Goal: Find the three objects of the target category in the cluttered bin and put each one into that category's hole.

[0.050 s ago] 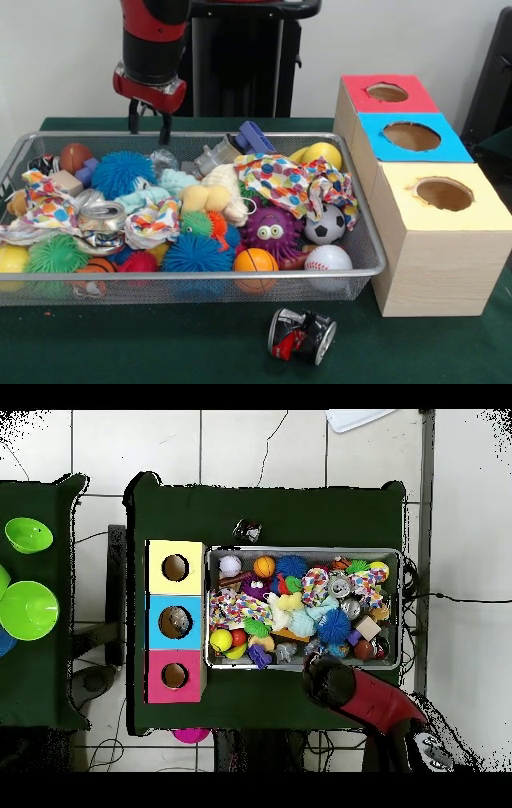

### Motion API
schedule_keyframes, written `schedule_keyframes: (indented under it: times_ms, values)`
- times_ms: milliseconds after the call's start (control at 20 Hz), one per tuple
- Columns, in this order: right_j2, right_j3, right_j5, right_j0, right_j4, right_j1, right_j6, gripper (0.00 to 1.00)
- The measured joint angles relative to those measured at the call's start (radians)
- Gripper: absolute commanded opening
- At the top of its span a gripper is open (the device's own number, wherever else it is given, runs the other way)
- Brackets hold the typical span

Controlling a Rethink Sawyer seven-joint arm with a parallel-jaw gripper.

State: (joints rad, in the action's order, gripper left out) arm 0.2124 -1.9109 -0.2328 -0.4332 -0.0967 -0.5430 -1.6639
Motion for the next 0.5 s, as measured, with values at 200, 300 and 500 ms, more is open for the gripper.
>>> schedule_keyframes:
  times_ms: [200,300,500]
  values:
    - [0.005,0.000,0.001,0.013,0.000,0.001,0.000,1.00]
    - [0.008,0.000,0.002,0.023,0.000,0.003,0.000,1.00]
    - [0.016,0.002,0.002,0.043,0.002,0.006,0.000,1.00]
